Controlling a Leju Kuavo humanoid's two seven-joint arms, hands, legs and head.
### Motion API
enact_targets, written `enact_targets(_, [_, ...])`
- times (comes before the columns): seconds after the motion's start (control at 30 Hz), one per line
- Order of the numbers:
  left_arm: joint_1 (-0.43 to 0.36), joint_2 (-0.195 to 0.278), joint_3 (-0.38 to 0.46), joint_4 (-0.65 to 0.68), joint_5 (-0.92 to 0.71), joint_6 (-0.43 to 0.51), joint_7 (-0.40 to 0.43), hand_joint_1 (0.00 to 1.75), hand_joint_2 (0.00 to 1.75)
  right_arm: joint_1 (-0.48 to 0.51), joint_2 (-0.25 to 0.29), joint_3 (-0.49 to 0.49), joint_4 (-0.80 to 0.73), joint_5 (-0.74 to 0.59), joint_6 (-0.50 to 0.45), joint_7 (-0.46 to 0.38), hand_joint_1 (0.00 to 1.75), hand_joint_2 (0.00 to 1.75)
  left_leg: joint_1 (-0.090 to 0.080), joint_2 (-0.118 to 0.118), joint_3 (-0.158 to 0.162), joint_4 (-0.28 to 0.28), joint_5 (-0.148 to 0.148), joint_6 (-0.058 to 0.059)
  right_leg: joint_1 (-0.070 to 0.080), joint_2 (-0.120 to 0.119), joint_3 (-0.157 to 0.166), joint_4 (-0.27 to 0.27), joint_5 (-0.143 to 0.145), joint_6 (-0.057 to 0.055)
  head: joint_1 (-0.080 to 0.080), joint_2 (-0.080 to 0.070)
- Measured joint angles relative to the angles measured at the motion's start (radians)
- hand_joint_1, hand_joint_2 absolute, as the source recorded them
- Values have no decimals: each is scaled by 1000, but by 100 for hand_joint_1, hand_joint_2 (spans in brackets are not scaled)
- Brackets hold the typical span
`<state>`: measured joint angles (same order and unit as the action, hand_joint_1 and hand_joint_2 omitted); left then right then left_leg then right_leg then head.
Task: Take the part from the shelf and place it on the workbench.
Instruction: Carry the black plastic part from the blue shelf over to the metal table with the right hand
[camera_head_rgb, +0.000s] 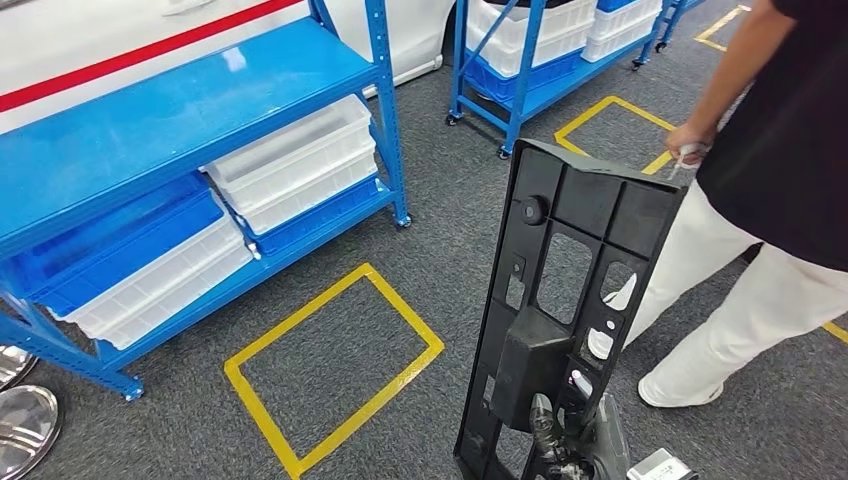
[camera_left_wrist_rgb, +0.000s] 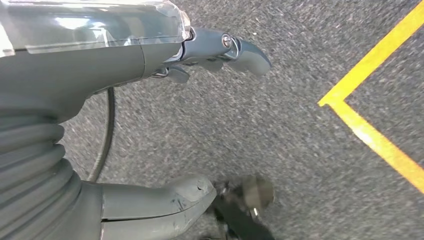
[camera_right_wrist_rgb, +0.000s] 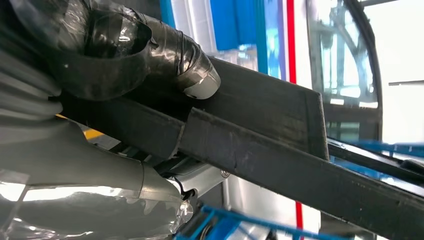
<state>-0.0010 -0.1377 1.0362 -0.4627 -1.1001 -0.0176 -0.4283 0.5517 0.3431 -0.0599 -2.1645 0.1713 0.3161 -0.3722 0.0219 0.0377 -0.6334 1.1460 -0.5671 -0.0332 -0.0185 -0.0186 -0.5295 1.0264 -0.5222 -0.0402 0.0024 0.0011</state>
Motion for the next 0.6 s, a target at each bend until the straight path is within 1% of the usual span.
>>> enact_targets(0.03, [3,-1,4,-1,0,0,0,0,175,0,0,0,0,0,0,0,175,175,-1,-18,-19,65,-42,3,4,13,-10,1,8,-4,0,0])
enact_targets(0.07, [5,-1,8,-1,0,0,0,0,175,0,0,0,0,0,0,0,175,175,-3,-27,-32,120,-67,8,9,27,-19,1,16,-7,0,0])
enact_targets(0.1, [6,-1,10,-2,0,0,0,0,175,0,0,0,0,0,0,0,175,175,-6,-31,-32,145,-71,14,13,41,-27,3,23,-9,0,0])
enact_targets(0.13, [6,-1,11,-3,0,0,0,0,175,0,0,-1,0,0,0,0,175,175,-10,-34,-13,130,-55,22,18,56,-33,3,28,-10,0,0])
enact_targets(0.17, [5,-2,11,-4,0,0,0,0,175,1,0,-1,0,0,0,0,175,175,-14,-42,24,77,-24,33,22,70,-36,4,33,-10,0,0])
enact_targets(0.2, [5,-2,11,-5,0,0,0,0,175,0,0,-1,0,0,0,0,175,175,-20,-63,69,4,6,46,23,84,-38,4,36,-11,0,0])
enact_targets(0.23, [6,-1,12,-7,0,0,0,0,175,0,0,-1,0,0,0,0,175,175,-23,-87,111,-65,29,58,26,96,-40,5,40,-9,0,0])
enact_targets(0.27, [7,-1,14,-10,0,0,0,0,175,-1,0,-1,0,0,0,0,175,175,-26,-108,139,-116,42,65,25,107,-43,5,44,-6,0,0])
enact_targets(0.3, [8,0,15,-12,0,0,-1,0,175,-1,0,-1,1,0,0,0,175,175,-27,-120,153,-143,46,69,23,119,-47,6,49,-2,0,0])
enact_targets(0.33, [8,0,17,-14,0,0,-1,0,175,-1,0,-1,1,0,0,0,175,175,-28,-117,157,-153,47,69,22,131,-51,5,55,5,0,0])
enact_targets(0.37, [7,-1,17,-15,0,0,-1,0,175,0,0,-1,1,0,0,0,175,175,-29,-107,157,-161,52,67,20,143,-56,4,61,12,0,0])
enact_targets(0.4, [5,-2,18,-16,0,0,-1,0,175,1,0,-2,0,0,0,0,175,175,-27,-94,159,-172,58,67,22,137,-62,9,60,17,0,0])
enact_targets(0.43, [3,-3,18,-17,0,0,-1,0,175,1,0,-3,0,0,0,0,175,175,-24,-79,160,-183,65,68,24,117,-72,26,46,22,1,0])
enact_targets(0.47, [2,-5,18,-17,0,0,-2,0,175,1,0,-3,0,0,0,0,175,175,-21,-64,159,-192,72,69,25,90,-89,61,21,26,1,0])
enact_targets(0.5, [3,-6,18,-18,0,0,-2,0,175,0,0,-4,0,0,0,0,175,175,-20,-47,157,-196,76,70,23,57,-113,115,-15,30,1,0])
enact_targets(0.53, [6,-6,18,-18,0,0,-2,0,175,-1,0,-4,1,0,0,1,175,175,-20,-31,153,-195,77,72,19,39,-141,179,-50,36,1,0])
enact_targets(0.57, [8,-6,20,-18,0,-1,-2,0,175,-1,0,-4,2,1,0,1,175,175,-20,-14,147,-191,77,72,13,32,-163,232,-72,42,1,0])
enact_targets(0.6, [9,-6,21,-18,0,-2,-2,0,175,0,0,-4,3,1,0,2,175,175,-19,3,142,-186,77,71,6,27,-173,262,-79,48,1,0])
